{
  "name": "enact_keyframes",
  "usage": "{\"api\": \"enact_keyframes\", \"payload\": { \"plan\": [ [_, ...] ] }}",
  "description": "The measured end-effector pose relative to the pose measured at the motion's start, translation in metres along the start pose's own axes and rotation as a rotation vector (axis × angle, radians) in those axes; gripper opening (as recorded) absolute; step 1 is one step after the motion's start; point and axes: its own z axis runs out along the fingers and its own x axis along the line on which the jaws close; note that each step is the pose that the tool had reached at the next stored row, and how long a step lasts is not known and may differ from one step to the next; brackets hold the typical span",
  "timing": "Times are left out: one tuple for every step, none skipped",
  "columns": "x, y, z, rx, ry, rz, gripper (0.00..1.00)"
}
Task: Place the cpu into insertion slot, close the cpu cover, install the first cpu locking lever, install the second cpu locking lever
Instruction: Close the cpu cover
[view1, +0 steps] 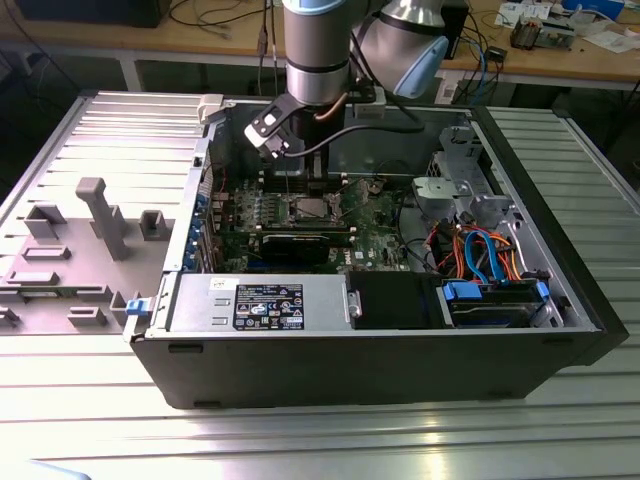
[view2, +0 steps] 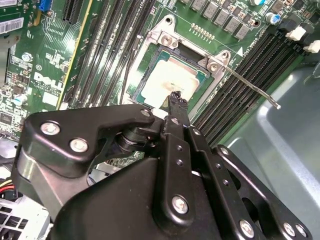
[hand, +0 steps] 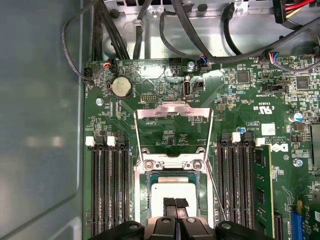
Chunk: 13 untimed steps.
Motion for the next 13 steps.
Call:
{"api": "enact_keyframes", "payload": {
  "plan": [
    [0.0000,0.0000,-0.0006,0.0000,0.0000,0.000,0.11],
    [0.0000,0.0001,-0.0011,0.0000,-0.0001,0.000,0.11],
    [0.0000,0.0001,-0.0021,0.0000,0.0000,0.000,0.11],
    [0.0001,0.0001,-0.0030,0.0000,-0.0001,0.000,0.11],
    [0.0001,0.0002,-0.0040,0.0000,0.0000,0.000,0.11],
    [0.0001,0.0002,-0.0047,0.0000,0.0000,0.000,0.11],
    [0.0001,0.0003,-0.0055,0.0000,-0.0001,0.000,0.11],
    [0.0002,0.0004,-0.0063,0.0000,0.0000,0.000,0.11],
    [0.0002,0.0004,-0.0063,-0.0002,0.0003,0.000,0.11],
    [0.0002,0.0004,-0.0066,0.0000,-0.0001,0.000,0.11],
    [0.0002,0.0004,-0.0066,0.0000,0.0000,0.000,0.11],
    [0.0002,0.0004,-0.0066,0.0000,0.0000,0.000,0.11],
    [0.0002,0.0004,-0.0067,0.0000,-0.0001,0.000,0.11]
  ]
}}
